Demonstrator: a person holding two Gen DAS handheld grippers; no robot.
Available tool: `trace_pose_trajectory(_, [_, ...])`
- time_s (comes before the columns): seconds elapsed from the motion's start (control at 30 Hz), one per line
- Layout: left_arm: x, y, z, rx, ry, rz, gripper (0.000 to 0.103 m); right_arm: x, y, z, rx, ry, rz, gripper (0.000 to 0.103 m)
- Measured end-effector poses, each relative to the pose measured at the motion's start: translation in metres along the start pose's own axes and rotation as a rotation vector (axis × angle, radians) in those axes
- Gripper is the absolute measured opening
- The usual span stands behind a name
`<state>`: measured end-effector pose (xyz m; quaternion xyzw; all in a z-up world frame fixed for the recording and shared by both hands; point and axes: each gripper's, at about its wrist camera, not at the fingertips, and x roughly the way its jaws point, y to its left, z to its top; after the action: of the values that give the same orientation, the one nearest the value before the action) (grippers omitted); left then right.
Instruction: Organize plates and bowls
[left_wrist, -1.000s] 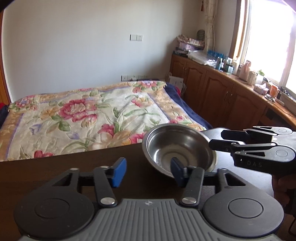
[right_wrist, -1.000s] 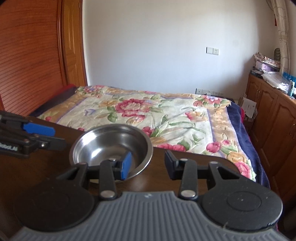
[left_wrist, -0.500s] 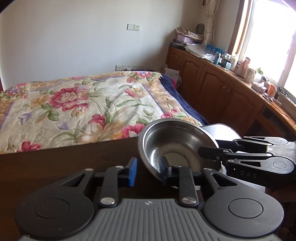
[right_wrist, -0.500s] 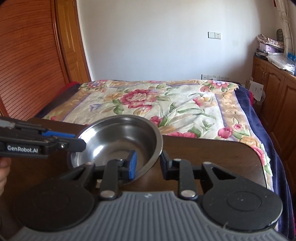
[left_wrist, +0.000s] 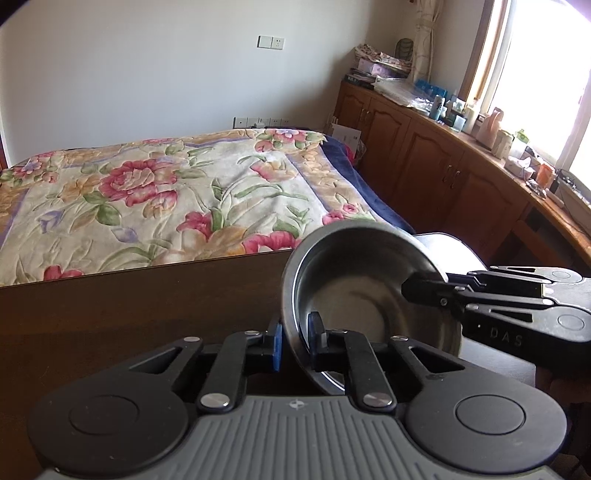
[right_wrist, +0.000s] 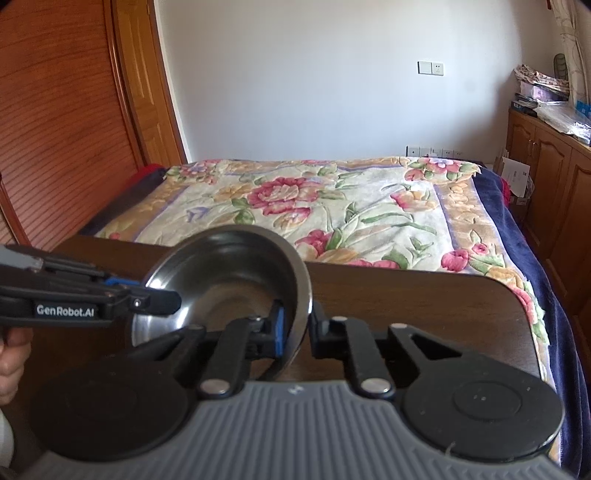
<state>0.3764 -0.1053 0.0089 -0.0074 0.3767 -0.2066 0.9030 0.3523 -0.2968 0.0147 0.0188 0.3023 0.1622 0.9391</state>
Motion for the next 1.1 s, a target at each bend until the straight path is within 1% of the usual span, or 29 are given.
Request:
trace_pose_trajectory(0.2, [-0.027, -0.011, -0.003, 0.013, -0.040, -0.028, 0.011, -0.020, 0.002, 0.002, -0.005, -0.037, -0.004, 0.011])
trace_pose_trajectory(0.47, [-0.069, -0.028, -0.005, 0.065, -0.107, -0.034, 0.010, -0.059, 0.012, 0.004, -0.034, -0.103, -0.017, 0.011])
trace_pose_trajectory(0.73, [-0.100, -0.038, -0.010, 0.094, -0.145, -0.043, 0.010, -0.084, 0.021, 0.005, -0.057, -0.153, -0.031, 0.011])
trace_pose_trajectory(1.1, [-0.135, -0.045, -0.026, 0.137, -0.185, -0.040, 0.010, -0.110, 0.031, -0.005, -0.068, -0.187, -0.027, 0.011])
